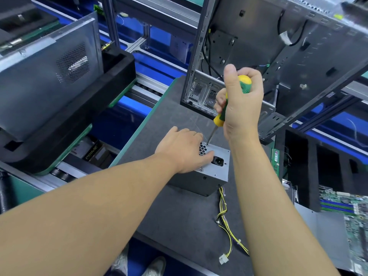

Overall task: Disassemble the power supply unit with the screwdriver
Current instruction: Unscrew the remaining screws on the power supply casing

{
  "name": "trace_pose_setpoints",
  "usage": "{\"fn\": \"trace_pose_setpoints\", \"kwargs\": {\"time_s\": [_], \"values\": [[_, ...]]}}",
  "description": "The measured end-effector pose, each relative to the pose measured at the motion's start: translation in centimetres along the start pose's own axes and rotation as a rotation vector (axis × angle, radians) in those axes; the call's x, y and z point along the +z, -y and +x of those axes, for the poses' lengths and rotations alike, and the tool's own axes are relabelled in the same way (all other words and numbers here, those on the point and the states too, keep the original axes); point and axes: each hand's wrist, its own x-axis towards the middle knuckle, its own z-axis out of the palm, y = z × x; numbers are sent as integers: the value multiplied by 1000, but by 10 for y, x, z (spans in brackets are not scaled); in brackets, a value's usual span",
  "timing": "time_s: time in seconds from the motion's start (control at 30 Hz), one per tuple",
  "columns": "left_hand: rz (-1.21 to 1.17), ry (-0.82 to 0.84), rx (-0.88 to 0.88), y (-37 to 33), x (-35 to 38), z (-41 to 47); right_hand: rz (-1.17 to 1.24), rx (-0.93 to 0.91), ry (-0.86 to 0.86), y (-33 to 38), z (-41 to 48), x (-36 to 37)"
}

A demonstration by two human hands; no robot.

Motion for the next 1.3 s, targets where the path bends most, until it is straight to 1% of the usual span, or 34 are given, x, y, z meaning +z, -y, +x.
{"fn": "trace_pose_setpoints", "kwargs": {"time_s": [0.1,0.2,0.3,0.37,0.57,0.67,0.73,0.83,0.97,1.1,1.17,1.27,1.3], "values": [[8,-13,5,1,1,0,-16,-16,-30,-2,0,-7],[11,-13,1,1,1,0,26,27,-22,0,1,-12],[10,-2,-4,1,1,0,14,83,2,3,1,-15],[-3,5,-8,1,0,0,-4,83,8,3,-1,-13],[-9,19,-14,0,0,-1,-43,-8,47,-4,-9,4],[-1,15,-13,1,0,0,-80,-82,-1,-2,-9,-3],[6,16,-13,1,1,0,-84,-54,4,0,-9,-9],[12,23,-12,1,1,1,-92,55,82,3,-6,-14],[23,39,-20,-1,1,0,24,76,112,4,-4,-5],[22,45,-27,0,2,0,-96,16,104,2,-6,-2],[19,44,-27,1,2,0,-123,-18,119,4,-7,-5],[23,41,-23,2,3,1,-160,-51,79,9,-8,-12],[23,42,-23,2,3,1,-191,-56,91,10,-9,-16]]}}
